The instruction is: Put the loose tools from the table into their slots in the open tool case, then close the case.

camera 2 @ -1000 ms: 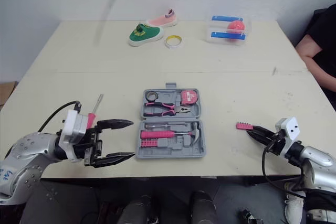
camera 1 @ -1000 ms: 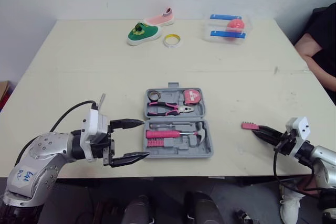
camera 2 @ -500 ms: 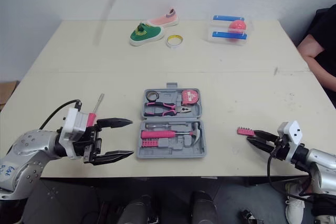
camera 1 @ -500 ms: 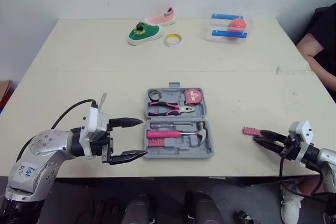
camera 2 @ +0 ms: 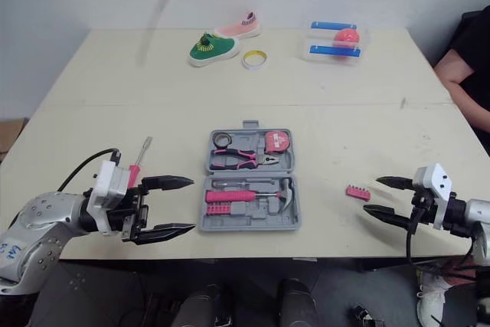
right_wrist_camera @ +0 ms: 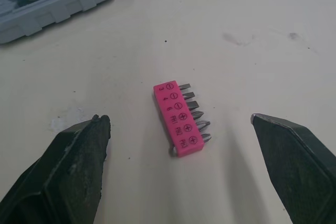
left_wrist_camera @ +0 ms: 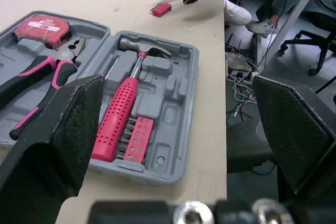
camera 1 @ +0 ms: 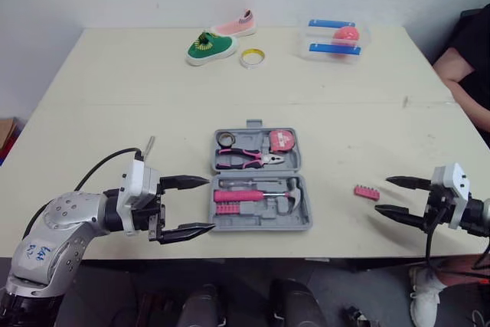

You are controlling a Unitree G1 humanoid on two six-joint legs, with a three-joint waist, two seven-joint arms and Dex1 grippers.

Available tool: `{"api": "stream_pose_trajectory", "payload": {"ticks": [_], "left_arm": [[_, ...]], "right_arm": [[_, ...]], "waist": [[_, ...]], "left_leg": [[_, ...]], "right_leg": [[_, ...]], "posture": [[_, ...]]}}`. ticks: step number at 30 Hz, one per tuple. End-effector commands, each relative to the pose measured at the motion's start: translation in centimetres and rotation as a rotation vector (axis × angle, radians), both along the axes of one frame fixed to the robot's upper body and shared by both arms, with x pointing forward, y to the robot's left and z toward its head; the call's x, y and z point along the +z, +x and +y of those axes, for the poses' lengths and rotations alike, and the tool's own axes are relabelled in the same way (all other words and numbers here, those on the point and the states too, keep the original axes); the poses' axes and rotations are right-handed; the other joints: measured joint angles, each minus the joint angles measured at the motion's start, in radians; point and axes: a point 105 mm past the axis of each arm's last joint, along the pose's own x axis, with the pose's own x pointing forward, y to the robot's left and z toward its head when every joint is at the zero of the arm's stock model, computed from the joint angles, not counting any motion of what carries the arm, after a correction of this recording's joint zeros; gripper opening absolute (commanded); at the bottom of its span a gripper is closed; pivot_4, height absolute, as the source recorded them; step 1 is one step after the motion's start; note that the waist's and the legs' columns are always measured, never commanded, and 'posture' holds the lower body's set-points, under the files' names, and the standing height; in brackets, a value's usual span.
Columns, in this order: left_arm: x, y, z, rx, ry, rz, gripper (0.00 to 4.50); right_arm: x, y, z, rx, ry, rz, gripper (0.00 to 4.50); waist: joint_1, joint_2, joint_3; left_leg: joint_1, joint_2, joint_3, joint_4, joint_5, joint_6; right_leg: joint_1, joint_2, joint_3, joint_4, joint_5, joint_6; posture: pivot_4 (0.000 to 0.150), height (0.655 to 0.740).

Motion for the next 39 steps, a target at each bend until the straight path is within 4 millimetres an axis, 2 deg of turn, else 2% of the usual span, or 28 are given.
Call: {"api": "stream_pose_trajectory", "payload": {"ticks": [1, 14, 18, 21, 23, 24, 28, 31, 35, 37, 39], "left_arm": [[0.8, -0.4, -0.4, -0.024, 0.002, -0.034, 4.50], [1.6, -0.5, -0.6, -0.022, 0.021, -0.043, 4.50], [1.7, -0.6, -0.5, -0.019, 0.030, -0.038, 4.50], [1.8, -0.7, -0.5, -0.023, 0.035, -0.033, 4.50], [1.8, -0.7, -0.5, -0.025, 0.037, -0.032, 4.50], [1.9, -0.7, -0.5, -0.026, 0.037, -0.031, 4.50], [1.9, -0.7, -0.5, -0.031, 0.041, -0.029, 4.50], [1.9, -0.6, -0.4, -0.033, 0.039, -0.032, 4.50], [1.9, -0.3, -0.3, -0.032, 0.033, -0.052, 4.50], [1.9, -0.2, -0.2, -0.029, 0.027, -0.061, 4.50], [2.0, 0.1, -0.2, -0.021, 0.023, -0.076, 4.50]], "right_arm": [[-0.3, 0.5, 0.3, 0.047, -0.001, 0.011, 4.46], [-1.8, 0.8, 0.8, 0.130, -0.042, 0.084, 4.46], [-2.2, 0.8, 0.9, 0.126, -0.023, 0.098, 3.29], [-2.5, 0.9, 0.8, 0.121, -0.023, 0.102, 1.74], [-2.6, 0.9, 0.8, 0.118, -0.022, 0.101, 0.92], [-2.6, 0.9, 0.8, 0.115, -0.020, 0.100, 0.72], [-2.5, 0.9, 0.7, 0.111, -0.009, 0.073, 0.72], [-1.7, 0.8, 1.3, 0.149, -0.006, 0.028, 0.72], [1.9, 1.5, 3.4, 0.195, 0.004, -0.078, 0.71], [3.7, 1.4, 5.2, 0.232, 0.002, -0.086, 0.71], [4.7, 1.2, 6.6, 0.233, -0.020, -0.064, 0.71]], "waist": [[0.000, 0.000, 0.000], [-0.001, 0.000, 0.000], [-0.001, 0.000, 0.000], [-0.001, 0.000, 0.000], [-0.001, 0.000, 0.000], [-0.001, 0.000, 0.000], [-0.002, 0.000, 0.000], [-0.002, 0.000, 0.000], [-0.002, 0.003, 0.002], [-0.001, 0.006, 0.003], [0.000, 0.008, 0.005]], "left_leg": [[0.000, 0.000, 0.000, 0.000, 0.000, 0.000], [0.000, 0.000, 0.000, 0.001, 0.001, 0.000], [0.000, 0.000, 0.000, 0.001, 0.001, 0.000], [0.000, 0.000, -0.001, 0.001, 0.001, 0.000], [0.000, 0.000, -0.001, 0.001, 0.001, 0.000], [0.000, 0.000, -0.001, 0.001, 0.001, 0.000], [0.000, 0.000, -0.001, 0.002, 0.001, 0.000], [0.000, 0.000, -0.001, 0.002, 0.000, 0.000], [0.000, 0.000, -0.001, 0.002, 0.001, 0.000], [0.000, 0.000, -0.001, 0.002, 0.001, 0.000], [0.000, 0.000, -0.001, 0.002, 0.001, 0.000]], "right_leg": [[0.000, 0.000, 0.000, 0.000, 0.000, 0.000], [0.000, 0.000, 0.000, 0.001, 0.000, 0.000], [0.000, -0.001, 0.000, 0.001, 0.000, 0.000], [0.000, 0.000, 0.000, 0.001, 0.000, 0.000], [0.000, 0.000, 0.000, 0.001, 0.000, 0.000], [0.001, 0.000, 0.000, 0.001, 0.000, 0.000], [0.001, 0.000, 0.000, 0.001, 0.000, 0.000], [0.001, 0.000, 0.000, 0.001, 0.000, 0.000], [0.000, 0.000, 0.000, 0.002, 0.000, 0.000], [0.000, -0.001, 0.000, 0.002, 0.000, 0.000], [0.000, -0.001, 0.000, 0.002, 0.000, 0.000]], "posture": [[0.150, 0.7400], [0.150, 0.7400], [0.150, 0.7400], [0.150, 0.7400], [0.150, 0.7400], [0.150, 0.7400], [0.150, 0.7400], [0.150, 0.7400], [0.150, 0.7400], [0.150, 0.7400], [0.150, 0.7400]]}}
